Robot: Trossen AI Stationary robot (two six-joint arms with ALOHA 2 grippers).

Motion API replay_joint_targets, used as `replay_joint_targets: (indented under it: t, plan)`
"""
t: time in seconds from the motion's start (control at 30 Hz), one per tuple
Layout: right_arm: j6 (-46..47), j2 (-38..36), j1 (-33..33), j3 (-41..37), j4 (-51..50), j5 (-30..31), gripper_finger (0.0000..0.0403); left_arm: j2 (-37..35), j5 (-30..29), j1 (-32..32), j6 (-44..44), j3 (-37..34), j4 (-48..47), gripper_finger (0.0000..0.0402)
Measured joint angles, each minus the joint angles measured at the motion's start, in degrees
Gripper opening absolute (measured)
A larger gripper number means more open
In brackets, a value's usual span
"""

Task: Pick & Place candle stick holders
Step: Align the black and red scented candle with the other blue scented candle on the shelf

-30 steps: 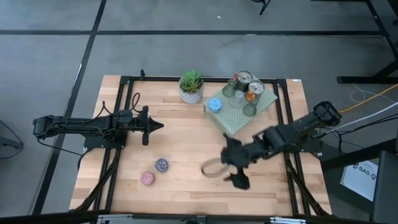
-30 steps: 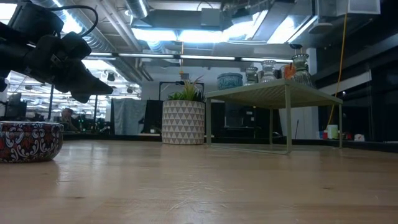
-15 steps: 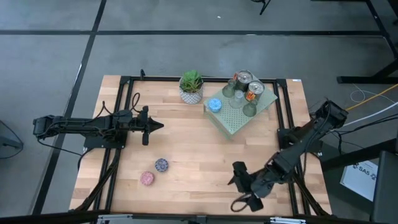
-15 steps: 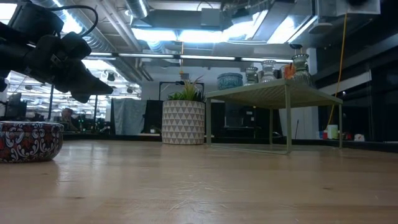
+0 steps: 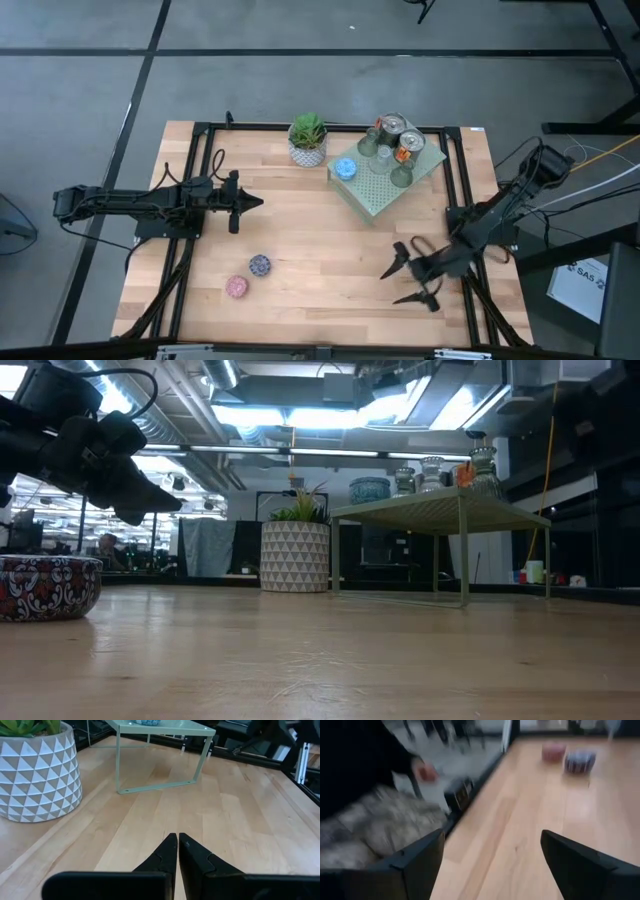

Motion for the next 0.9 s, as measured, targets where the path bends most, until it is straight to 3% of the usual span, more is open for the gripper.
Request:
replay_joint_targets:
  t: [0.17,0.4,0.6,0.9]
  plan:
    - [-5.44,-6.98,-1.90,-10.53,14.10,1.52,0.0332,0.00,0.00,-0.01,0.00,0.00,0.01,0.0008]
    - [-9.76,-10.53,-8.00,-15.18,9.85,1.59,0.0332,0.00,0.02,0.00,0.00,0.00,-0.07,0.0012]
    - [-19.06,-11.40,-15.62,-20.96,15.13,1.54,0.0332,0.00,0.00,-0.01,0.00,-0.01,-0.07,0.0011]
    - [-25.89,-13.33,-28.92,-22.09,17.12,-11.60,0.0332,0.00,0.01,-0.01,0.01,0.00,0.02,0.0011]
